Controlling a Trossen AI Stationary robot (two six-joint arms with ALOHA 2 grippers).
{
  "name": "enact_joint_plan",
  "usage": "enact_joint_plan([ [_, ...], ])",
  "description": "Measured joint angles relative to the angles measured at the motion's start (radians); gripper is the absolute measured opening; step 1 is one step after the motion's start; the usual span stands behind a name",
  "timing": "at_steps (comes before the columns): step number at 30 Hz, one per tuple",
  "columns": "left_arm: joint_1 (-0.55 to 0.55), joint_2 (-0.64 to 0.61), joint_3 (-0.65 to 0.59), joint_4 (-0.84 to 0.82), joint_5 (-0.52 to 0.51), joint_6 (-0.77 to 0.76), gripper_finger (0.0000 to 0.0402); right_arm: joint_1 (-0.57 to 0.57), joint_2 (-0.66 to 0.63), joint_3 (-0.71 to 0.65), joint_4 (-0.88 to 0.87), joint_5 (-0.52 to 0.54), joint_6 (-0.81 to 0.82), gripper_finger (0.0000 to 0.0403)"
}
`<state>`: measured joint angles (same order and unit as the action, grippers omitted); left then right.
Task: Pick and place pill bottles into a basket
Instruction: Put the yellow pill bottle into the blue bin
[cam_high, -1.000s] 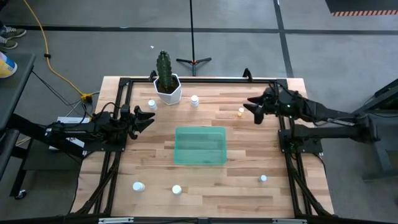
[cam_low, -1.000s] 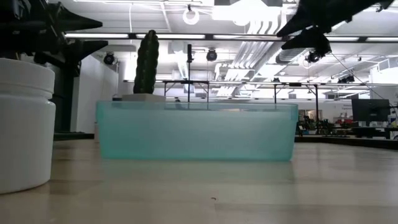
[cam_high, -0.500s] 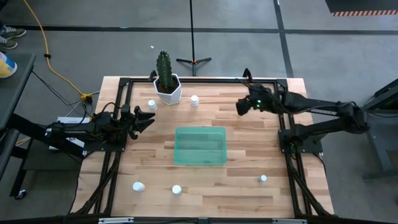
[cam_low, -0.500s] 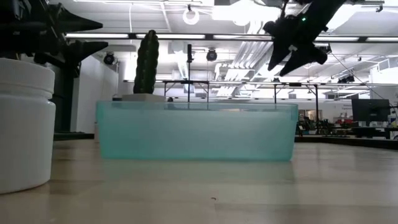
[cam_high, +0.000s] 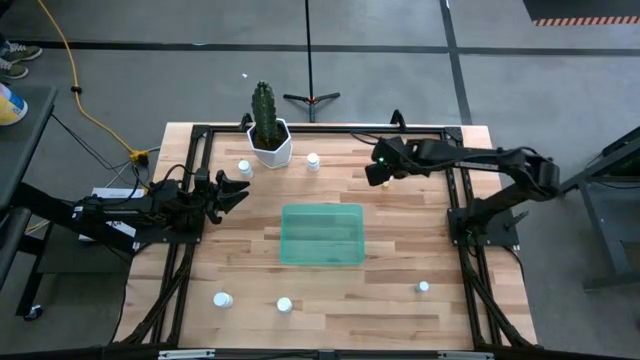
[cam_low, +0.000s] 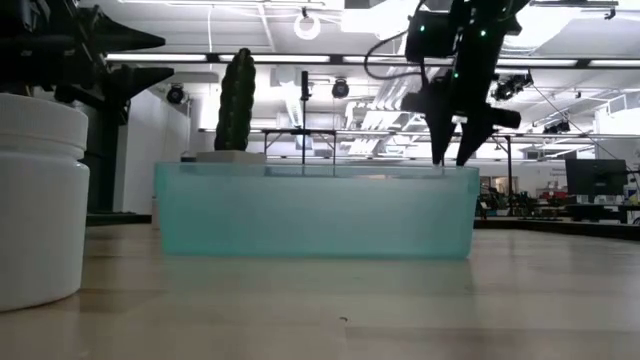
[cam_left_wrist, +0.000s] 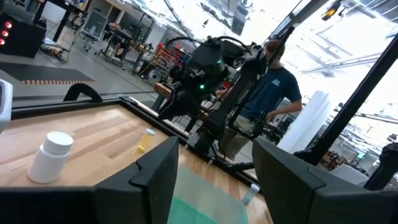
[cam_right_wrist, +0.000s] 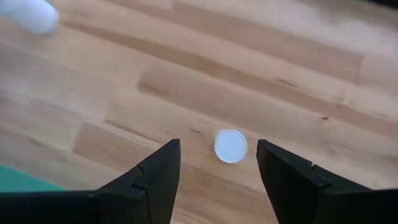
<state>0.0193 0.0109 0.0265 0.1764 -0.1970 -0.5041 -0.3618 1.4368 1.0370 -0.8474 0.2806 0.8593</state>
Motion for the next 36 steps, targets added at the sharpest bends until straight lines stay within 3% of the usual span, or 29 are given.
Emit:
enact_joint_plan([
  [13, 0.0, 0.0, 0.0, -0.007, 0.0, 0.0, 0.0241, -0.06, 0.072, 0.001, 0.017, -0.005, -0.027, 0.0204],
  [21, 0.0, 0.0, 0.0, -0.022, 0.0, -0.001, 0.0241, -0.064, 0.139, 0.001, 0.032, -0.052, -0.028, 0.0204],
  [36, 0.0, 0.0, 0.0, -0.022, 0.0, -0.002, 0.0241, -0.063, 0.239, 0.001, 0.03, -0.043, -0.05, 0.0204],
])
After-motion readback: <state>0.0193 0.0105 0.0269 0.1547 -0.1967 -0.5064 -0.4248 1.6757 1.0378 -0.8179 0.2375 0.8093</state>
